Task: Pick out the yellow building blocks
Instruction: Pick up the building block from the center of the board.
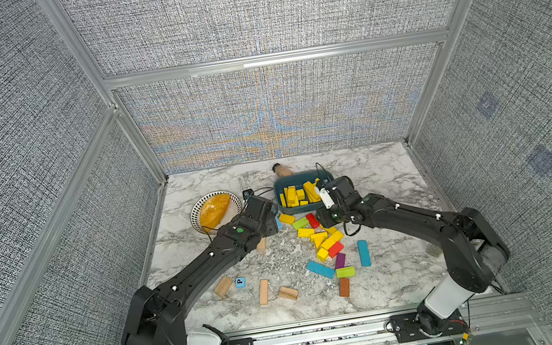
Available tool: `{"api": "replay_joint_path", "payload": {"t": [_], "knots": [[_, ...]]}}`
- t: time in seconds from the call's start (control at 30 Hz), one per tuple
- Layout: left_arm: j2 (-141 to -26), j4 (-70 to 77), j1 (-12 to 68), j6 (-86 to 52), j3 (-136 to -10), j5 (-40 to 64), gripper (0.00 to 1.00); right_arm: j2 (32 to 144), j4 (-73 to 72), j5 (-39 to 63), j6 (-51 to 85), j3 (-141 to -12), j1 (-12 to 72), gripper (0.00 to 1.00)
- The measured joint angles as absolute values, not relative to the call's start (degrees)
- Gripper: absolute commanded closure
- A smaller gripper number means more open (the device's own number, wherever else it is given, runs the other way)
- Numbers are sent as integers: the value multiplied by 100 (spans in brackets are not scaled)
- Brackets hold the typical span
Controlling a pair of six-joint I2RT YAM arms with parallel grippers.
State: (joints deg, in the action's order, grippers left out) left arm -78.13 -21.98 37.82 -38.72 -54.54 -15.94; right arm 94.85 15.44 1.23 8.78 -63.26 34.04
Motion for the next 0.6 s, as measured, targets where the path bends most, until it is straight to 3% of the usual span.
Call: {"api": "replay_joint_path", "payload": {"t": [0.6], "knots": [[-6388, -1940, 3776, -5645, -4064, -2556, 33, 10700, 2362, 1055, -2939, -7537, 3677, 47]]}}
